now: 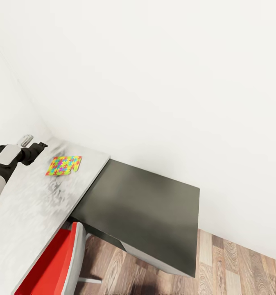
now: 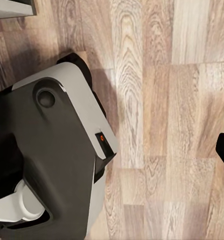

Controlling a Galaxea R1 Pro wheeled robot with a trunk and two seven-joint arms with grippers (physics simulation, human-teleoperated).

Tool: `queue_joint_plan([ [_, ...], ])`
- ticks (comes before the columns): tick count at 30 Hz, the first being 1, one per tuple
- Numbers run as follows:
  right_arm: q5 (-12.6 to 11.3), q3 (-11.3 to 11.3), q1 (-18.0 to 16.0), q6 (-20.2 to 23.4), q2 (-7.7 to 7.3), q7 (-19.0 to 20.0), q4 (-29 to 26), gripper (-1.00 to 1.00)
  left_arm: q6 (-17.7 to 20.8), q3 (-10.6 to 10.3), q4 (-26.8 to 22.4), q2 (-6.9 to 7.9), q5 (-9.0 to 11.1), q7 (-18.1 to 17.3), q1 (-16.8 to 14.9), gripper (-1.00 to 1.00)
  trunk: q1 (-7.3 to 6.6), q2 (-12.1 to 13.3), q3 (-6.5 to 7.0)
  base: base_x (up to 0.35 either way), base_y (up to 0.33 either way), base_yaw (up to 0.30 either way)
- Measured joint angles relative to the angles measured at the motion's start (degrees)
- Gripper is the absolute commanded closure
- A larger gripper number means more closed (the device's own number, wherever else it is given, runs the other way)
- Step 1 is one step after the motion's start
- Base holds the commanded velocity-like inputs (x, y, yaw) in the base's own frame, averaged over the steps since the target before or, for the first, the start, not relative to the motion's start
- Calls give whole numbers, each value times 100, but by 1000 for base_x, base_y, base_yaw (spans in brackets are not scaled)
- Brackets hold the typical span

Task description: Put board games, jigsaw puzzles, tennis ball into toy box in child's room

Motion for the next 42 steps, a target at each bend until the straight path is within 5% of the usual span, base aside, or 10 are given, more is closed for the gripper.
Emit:
queue_joint_plan([
  [42,13,17,35,-21,-99,410,56,-100,-799,-12,538,-174,12,-362,2,-100,0,-1,-385,0,0,0],
])
